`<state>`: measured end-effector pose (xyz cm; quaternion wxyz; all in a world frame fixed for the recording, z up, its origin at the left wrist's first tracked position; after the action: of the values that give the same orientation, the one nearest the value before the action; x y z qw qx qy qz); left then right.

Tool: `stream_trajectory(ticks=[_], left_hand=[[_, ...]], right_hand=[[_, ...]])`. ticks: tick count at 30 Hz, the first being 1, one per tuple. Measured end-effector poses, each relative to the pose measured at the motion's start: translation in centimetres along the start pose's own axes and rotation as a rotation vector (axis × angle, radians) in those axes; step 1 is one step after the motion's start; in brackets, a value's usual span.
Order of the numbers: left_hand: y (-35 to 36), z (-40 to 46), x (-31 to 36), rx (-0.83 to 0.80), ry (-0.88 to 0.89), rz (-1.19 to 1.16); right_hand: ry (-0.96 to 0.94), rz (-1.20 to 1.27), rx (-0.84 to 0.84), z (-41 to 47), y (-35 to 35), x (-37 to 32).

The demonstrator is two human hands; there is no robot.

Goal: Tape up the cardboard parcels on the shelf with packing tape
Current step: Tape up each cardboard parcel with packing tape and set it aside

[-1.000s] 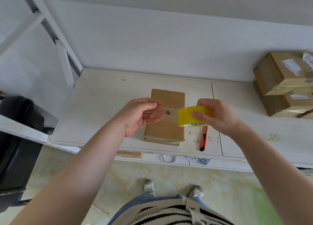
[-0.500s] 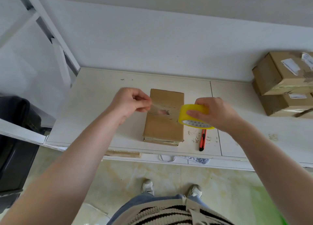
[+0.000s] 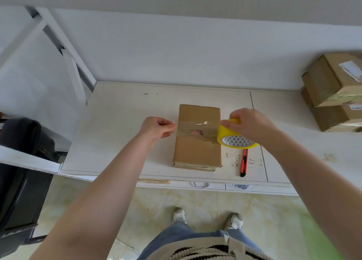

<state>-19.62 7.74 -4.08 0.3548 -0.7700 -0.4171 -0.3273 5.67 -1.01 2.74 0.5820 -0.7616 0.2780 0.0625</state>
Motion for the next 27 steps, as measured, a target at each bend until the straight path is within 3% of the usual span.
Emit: stream_trajectory(ticks=[14,16,23,27], left_hand=[[0.8,2.2,-0.8,-0.034,-0.108,0.041],[0.8,2.6,-1.2,0.031,-0.078,0.187],[1.8,1.4,-1.0,0.255,0.215,1.021],[4.0,0.4,-1.4,0.299,0.317,1.233]], right_hand=[[0.015,0.013,-0.012,1.3,0.5,0.4],[0.012,0.019,-0.009,1.3,0.5,0.4],[0.01,0.017,-0.005,1.3,0.7,0.6],[0.004,-0.007,0.003,1.2,0.8,0.6]])
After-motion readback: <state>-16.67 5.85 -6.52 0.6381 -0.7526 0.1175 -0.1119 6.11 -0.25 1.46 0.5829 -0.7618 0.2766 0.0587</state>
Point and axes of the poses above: each hand's wrist, its own z-axis towards the middle knuckle, its own y-axis out of the palm, x = y × z, the point moved 1 cm from there along z, towards the middle knuckle, and after that the axes turned 10 degrees about z, right-handed, at the moved point
